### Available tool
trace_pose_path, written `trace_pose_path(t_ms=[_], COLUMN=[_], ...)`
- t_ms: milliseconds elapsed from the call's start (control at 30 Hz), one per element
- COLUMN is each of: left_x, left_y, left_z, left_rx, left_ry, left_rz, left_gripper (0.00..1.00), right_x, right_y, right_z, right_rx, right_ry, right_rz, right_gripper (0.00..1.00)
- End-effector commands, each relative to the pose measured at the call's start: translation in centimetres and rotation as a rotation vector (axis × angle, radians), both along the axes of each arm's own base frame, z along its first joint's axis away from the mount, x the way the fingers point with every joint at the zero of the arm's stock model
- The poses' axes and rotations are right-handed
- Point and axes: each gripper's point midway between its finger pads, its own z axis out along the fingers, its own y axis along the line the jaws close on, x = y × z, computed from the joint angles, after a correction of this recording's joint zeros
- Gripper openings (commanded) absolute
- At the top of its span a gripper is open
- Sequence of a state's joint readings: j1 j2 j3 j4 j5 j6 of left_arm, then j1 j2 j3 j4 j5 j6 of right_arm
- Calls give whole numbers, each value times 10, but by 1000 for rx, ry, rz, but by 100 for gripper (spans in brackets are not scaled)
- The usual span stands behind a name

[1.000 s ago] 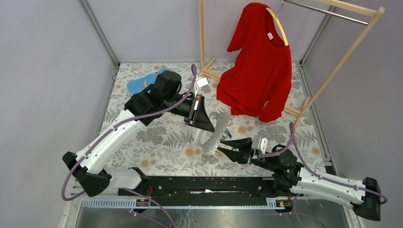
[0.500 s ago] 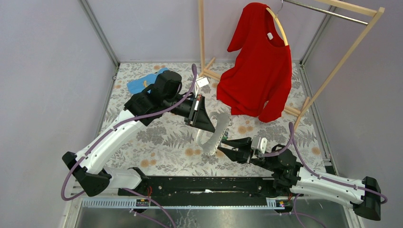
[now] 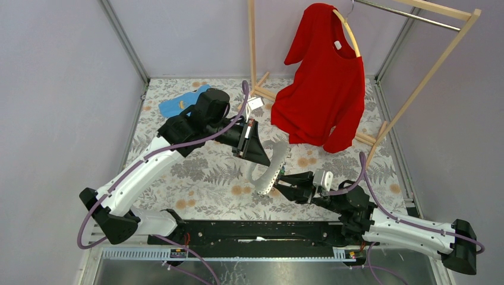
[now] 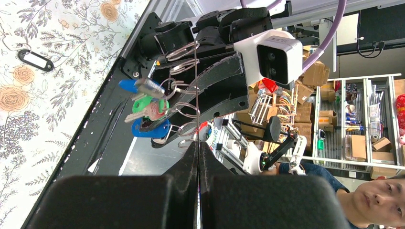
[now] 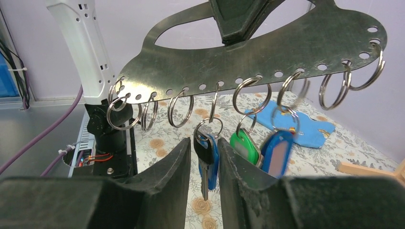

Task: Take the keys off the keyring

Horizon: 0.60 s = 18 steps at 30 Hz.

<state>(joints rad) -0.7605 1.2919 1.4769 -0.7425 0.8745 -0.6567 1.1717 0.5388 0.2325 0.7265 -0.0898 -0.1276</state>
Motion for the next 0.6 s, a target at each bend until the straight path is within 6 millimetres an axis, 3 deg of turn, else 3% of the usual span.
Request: trace_pose_path(t_ms=[0, 233, 500, 567], left_x=[0, 2, 7, 8], left_y=[-3, -3, -3, -2], left_z=[26, 26, 14, 11], left_rx=[-64, -64, -43, -47], left_ry=[-57, -65, -106, -137], left_rz=[-2, 3, 17, 11], left_gripper=[0, 0, 0, 0], right_x=[-4, -3, 1, 2], right_y=[-4, -4, -7, -8], right_z=[38, 36, 32, 29], right_rx=[104, 102, 90, 72], right_ry=[-32, -15, 28, 46], right_rz=[9, 5, -20, -25], right_gripper=[33, 26, 2, 0])
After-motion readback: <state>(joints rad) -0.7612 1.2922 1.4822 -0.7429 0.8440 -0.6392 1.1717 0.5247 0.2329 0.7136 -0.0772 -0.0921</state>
